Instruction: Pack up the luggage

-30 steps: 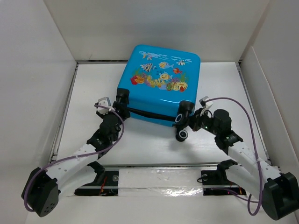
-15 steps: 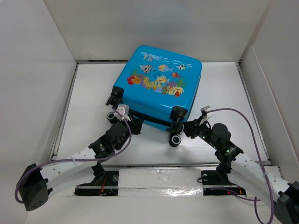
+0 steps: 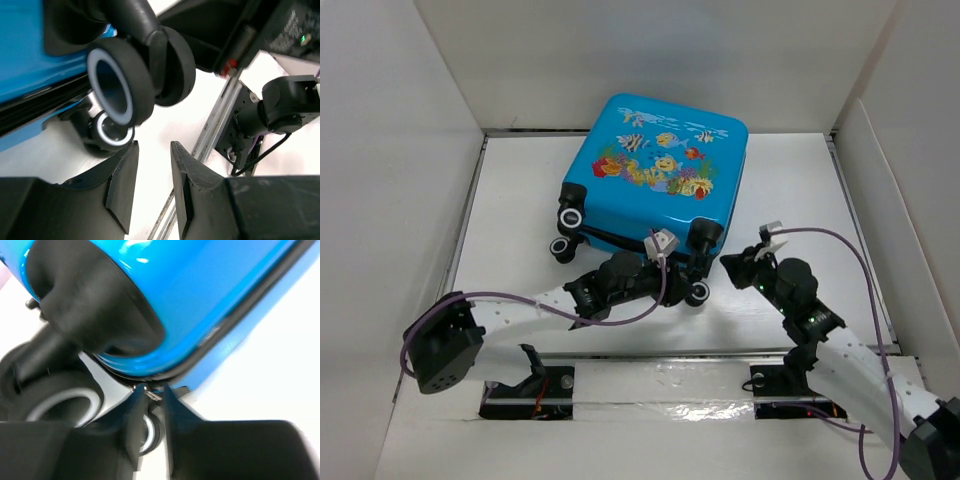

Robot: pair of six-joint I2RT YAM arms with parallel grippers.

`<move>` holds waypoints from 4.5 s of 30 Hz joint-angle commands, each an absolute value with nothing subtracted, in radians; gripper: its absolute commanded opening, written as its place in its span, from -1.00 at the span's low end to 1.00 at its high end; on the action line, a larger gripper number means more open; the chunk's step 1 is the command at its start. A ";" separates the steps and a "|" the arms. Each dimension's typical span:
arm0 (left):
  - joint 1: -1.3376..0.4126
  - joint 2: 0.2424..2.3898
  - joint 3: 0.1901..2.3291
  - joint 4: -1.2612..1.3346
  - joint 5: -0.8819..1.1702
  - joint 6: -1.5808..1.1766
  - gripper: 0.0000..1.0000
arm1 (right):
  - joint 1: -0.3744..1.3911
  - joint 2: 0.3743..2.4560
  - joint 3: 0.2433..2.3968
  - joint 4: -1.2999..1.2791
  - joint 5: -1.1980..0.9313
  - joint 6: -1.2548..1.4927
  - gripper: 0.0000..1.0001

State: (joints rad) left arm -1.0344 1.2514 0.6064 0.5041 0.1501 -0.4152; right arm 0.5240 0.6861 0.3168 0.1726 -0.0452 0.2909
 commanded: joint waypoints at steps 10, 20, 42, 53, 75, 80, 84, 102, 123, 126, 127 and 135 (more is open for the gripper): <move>-1.043 1.367 0.776 0.620 0.244 -0.348 -0.47 | 0.526 0.673 0.167 0.402 -0.118 0.261 -0.23; -1.043 1.270 0.707 0.517 0.189 -0.318 -0.46 | 0.526 0.871 0.264 0.515 -0.112 0.167 -0.06; -1.003 1.262 0.725 0.587 -0.026 -0.344 -0.51 | 0.684 0.972 0.178 0.940 -0.051 0.255 0.00; -0.994 1.261 0.718 0.621 -0.060 -0.359 -0.54 | 0.828 1.074 0.180 1.107 0.261 0.253 -0.36; -0.973 1.462 0.902 0.716 0.164 -0.359 -0.43 | 0.856 0.828 0.032 0.874 0.471 0.262 0.28; -0.973 1.565 1.009 0.732 0.236 -0.379 -0.43 | 0.830 0.816 0.031 0.827 0.446 0.267 0.28; -0.973 1.576 1.037 0.739 0.230 -0.399 -0.44 | 0.764 0.854 0.017 0.873 0.422 0.264 0.17; -0.859 1.079 0.629 0.597 -0.124 -0.439 -0.35 | 0.585 1.017 0.069 0.986 0.298 0.224 0.17; -0.850 1.051 0.491 0.652 0.040 -0.479 -0.42 | 0.483 1.098 0.112 1.219 0.286 0.092 0.10; -0.850 1.061 0.492 0.657 0.048 -0.480 -0.44 | 0.448 1.181 0.127 1.316 0.189 0.072 -0.18; -0.860 1.058 0.491 0.657 0.040 -0.479 -0.44 | 0.437 1.219 0.136 1.331 0.178 0.071 -0.37; -0.861 1.048 0.474 0.657 0.015 -0.465 -0.45 | 0.437 1.327 0.118 1.501 0.057 0.089 -1.00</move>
